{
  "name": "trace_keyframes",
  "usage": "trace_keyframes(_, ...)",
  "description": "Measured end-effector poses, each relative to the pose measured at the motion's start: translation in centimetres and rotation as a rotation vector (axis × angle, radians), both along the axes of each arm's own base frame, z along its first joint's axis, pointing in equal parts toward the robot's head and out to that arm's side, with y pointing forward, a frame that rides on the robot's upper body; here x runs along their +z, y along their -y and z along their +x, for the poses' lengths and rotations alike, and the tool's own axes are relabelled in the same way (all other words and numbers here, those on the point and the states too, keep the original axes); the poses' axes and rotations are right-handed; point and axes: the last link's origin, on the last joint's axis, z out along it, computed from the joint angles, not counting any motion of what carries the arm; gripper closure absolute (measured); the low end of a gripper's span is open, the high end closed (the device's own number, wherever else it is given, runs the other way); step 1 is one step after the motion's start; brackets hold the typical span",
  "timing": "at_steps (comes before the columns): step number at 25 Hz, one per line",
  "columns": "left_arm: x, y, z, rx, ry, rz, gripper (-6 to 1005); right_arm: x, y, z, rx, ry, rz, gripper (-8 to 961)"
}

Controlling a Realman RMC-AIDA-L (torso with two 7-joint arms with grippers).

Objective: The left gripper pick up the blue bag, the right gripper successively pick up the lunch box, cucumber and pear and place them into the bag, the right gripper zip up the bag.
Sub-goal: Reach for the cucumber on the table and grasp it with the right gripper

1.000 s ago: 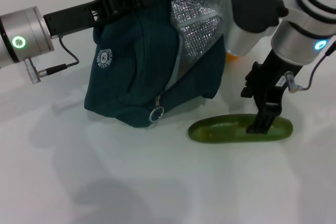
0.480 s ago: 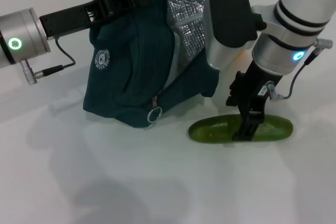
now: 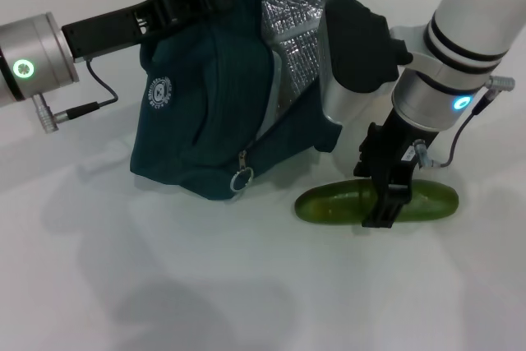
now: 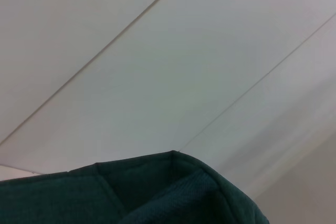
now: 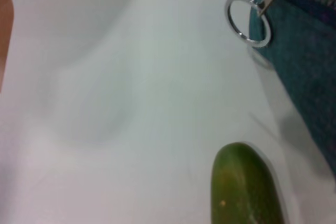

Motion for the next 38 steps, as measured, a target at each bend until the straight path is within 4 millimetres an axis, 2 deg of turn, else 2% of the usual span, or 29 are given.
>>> trace_keyframes(38, 0.0, 0.0, 0.0, 0.002, 0.008, 0.007, 952, -1.6, 0.0, 1.1, 0.02, -0.003, 0.02, 182)
